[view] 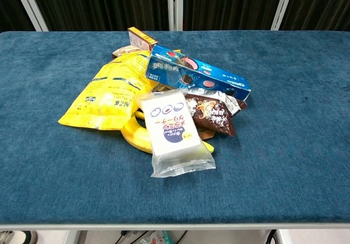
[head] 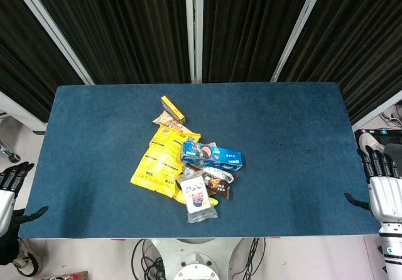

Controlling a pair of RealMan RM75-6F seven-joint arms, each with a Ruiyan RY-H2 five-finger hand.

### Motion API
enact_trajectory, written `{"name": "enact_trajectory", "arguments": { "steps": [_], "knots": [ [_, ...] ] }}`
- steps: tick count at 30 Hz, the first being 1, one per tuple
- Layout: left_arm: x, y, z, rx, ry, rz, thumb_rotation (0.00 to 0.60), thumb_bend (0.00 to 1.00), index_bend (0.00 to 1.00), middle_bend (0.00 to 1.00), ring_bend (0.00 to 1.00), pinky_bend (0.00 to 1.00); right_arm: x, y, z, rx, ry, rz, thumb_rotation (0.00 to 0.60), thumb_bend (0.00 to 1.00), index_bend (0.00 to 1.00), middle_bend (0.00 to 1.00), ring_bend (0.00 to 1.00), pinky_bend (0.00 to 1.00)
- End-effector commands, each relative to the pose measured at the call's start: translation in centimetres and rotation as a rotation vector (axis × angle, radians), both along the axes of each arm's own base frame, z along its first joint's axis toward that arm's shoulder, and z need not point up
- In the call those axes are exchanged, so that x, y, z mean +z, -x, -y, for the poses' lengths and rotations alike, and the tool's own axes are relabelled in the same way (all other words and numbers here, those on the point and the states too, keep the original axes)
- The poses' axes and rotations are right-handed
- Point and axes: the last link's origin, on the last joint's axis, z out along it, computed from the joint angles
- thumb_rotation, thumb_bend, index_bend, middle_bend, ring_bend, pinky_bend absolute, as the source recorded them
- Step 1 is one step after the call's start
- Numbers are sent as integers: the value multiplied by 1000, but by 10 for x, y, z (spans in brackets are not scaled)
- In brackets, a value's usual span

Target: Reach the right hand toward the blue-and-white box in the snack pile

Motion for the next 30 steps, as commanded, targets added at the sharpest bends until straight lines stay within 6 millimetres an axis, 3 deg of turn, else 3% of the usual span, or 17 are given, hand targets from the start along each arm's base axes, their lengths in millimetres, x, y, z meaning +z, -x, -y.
{"name": "enact_trajectory", "arguments": {
  "steps": [1, 12, 18, 21, 30],
  "knots": [
    [0, 0, 0, 2, 1, -1, 467, 0, 122, 108, 119, 242, -2, 0, 1, 2, -5, 8, 600, 0, 0, 0, 0, 0],
    [-2, -4, 4, -7, 4, -3, 468, 0, 123, 108, 119, 242, -6, -4, 3, 21, -24, 34, 600, 1, 0, 0, 0, 0],
    [0, -2, 3, -5, -4, 2, 468, 0, 123, 109, 119, 242, -14, -16, 12, 47, -52, 54, 600, 8, 0, 0, 0, 0],
    [0, -1, 2, -4, -5, 4, 467, 0, 122, 108, 119, 242, -23, -33, 24, 80, -88, 76, 600, 14, 0, 0, 0, 0],
    [-3, 1, 3, 3, 3, 1, 468, 0, 122, 108, 119, 242, -71, -126, 84, 203, -279, 165, 600, 21, 0, 0, 0, 0]
  ]
}}
